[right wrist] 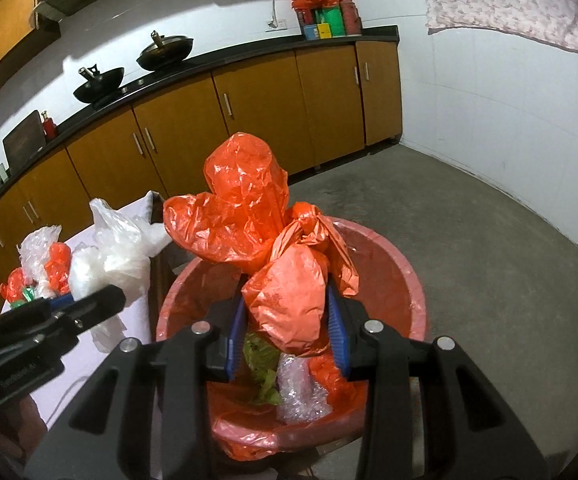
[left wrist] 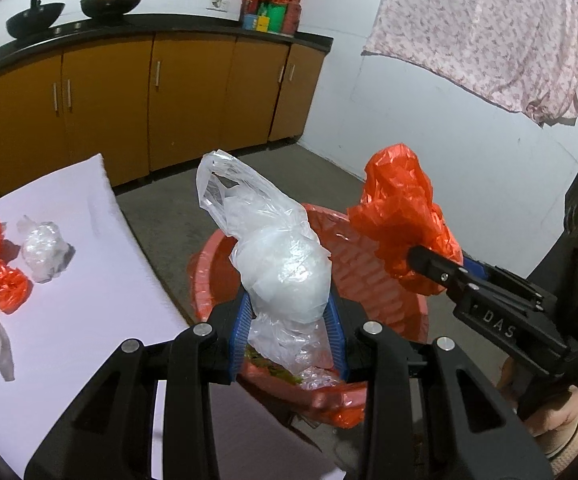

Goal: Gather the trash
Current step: 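Carry the white bag with the left tool while the right tool carries the orange bag over the wastebasket, then open both tools over the wastebasket to drop the white and orange bags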

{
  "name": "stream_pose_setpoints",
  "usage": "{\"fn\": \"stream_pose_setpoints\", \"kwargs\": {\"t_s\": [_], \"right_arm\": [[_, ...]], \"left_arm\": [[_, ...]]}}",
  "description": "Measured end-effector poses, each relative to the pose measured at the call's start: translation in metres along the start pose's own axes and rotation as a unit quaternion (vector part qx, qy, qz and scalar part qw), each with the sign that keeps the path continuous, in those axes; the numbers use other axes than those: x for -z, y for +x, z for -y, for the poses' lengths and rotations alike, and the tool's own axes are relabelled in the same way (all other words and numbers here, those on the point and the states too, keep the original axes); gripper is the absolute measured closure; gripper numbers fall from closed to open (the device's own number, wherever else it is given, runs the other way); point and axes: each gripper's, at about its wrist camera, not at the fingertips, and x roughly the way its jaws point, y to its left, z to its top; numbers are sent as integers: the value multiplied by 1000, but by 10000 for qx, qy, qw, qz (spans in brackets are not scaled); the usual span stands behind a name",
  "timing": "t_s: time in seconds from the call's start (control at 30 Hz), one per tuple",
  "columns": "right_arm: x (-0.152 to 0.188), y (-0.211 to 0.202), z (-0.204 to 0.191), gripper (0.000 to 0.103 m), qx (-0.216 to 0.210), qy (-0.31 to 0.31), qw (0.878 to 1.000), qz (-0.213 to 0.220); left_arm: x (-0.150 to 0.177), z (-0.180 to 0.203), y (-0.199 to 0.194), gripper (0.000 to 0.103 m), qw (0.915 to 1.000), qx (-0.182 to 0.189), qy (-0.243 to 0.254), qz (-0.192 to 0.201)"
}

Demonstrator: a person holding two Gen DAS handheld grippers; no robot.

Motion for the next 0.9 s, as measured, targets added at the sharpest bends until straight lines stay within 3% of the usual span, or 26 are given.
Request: {"fn": "stream_pose_setpoints", "kwargs": {"t_s": [0.53, 0.9], "right_arm": [[-8, 13, 20, 67, 36, 288, 9996, 21], [-6, 18, 32, 51, 98, 429, 9990, 28]], "left_arm": [[3, 9, 25, 68, 9996, 76, 135, -226], [7, 8, 40, 56, 9989, 69, 6, -469]]}}
